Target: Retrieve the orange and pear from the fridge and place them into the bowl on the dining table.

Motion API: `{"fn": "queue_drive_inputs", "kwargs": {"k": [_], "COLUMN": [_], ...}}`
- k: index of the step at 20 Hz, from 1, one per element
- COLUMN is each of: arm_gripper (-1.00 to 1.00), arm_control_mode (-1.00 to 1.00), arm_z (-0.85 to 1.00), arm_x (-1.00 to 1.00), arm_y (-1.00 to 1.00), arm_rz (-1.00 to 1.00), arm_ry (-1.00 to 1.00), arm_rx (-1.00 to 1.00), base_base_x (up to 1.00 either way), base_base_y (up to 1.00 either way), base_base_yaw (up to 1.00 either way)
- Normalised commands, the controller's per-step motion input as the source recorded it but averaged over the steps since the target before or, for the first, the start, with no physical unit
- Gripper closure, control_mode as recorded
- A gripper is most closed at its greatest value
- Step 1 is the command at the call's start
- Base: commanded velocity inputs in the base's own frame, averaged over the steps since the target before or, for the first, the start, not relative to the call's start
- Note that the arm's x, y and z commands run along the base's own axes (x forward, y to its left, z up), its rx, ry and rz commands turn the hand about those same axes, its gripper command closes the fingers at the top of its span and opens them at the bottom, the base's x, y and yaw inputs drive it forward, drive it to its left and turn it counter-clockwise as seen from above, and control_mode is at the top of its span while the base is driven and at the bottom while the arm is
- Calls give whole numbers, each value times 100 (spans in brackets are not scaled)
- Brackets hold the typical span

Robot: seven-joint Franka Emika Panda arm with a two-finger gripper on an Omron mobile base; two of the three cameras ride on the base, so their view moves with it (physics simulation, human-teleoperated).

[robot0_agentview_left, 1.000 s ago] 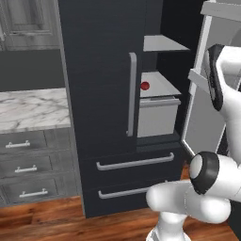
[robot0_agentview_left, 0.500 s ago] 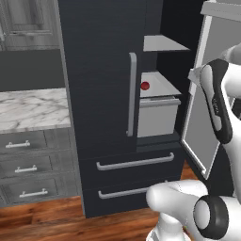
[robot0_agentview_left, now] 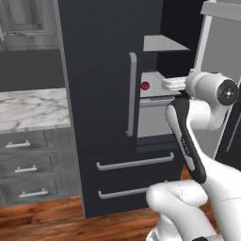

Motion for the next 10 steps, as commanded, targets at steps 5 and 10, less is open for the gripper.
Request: {"fn": "queue_drive_inputs", "kwargs": {"k": [5,10], "arm_gripper": [-100,-100], "arm_control_mode": [-100,-100], "arm_z": [0,0], "arm_x": [10,11], "arm_y": [92,54], "arm_rz": [6,13], "arm_ry": [21,34], "arm_rx": [20,14], "base_base_x": [0,0], "base_base_y": [0,0], "base_base_yaw": [0,0]}}
